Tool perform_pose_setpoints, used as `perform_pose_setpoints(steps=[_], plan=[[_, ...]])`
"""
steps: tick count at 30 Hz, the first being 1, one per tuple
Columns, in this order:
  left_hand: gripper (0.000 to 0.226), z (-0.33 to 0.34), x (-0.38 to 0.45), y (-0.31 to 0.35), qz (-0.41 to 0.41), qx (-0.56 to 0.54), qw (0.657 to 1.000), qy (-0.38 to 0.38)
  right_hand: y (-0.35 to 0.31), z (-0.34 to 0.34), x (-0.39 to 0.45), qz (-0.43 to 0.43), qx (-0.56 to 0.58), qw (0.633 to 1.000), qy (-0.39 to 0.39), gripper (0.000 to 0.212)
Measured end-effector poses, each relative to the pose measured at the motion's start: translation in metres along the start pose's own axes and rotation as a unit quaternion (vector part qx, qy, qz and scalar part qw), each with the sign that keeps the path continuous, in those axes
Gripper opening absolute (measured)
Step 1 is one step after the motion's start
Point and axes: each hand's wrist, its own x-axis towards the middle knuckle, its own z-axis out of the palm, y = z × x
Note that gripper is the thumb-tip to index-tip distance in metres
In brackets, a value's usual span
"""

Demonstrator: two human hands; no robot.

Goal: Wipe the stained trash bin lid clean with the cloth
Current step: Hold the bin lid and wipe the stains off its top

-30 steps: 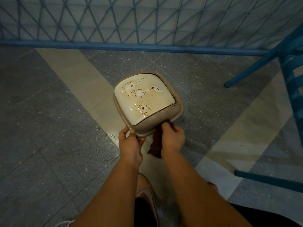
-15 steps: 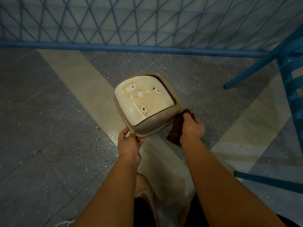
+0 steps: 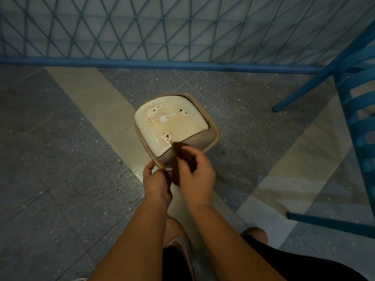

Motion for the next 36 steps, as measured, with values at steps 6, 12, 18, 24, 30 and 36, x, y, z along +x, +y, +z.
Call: perform_pose_setpoints(steps=[6, 12, 18, 24, 30, 36], plan=[[0.042, -0.001, 0.002, -0.003, 0.027, 0.040, 0.999, 0.007, 0.012, -0.017, 0.013, -0.032, -0.056, 0.998, 0.014, 0.031], [0.029, -0.003, 0.002, -0.001, 0.035, 0.048, 0.998, -0.002, 0.026, -0.043, 0.068, 0.100, -0.070, 0.986, 0.113, 0.027], [0.034, 0.000, 0.004, -0.003, 0.028, 0.035, 0.999, 0.009, 0.012, -0.026, 0.023, -0.025, -0.101, 0.994, 0.037, 0.029], [0.036, 0.000, 0.003, -0.003, 0.029, 0.044, 0.999, 0.002, 0.016, -0.040, 0.042, -0.096, -0.204, 0.974, 0.013, 0.032], [0.036, 0.001, 0.001, -0.004, 0.030, 0.039, 0.999, -0.009, 0.038, -0.041, 0.054, 0.117, -0.084, 0.983, 0.118, 0.025], [0.034, 0.006, -0.001, -0.005, 0.011, 0.020, 1.000, -0.006, 0.027, -0.006, 0.004, 0.037, -0.078, 0.996, 0.022, 0.026]])
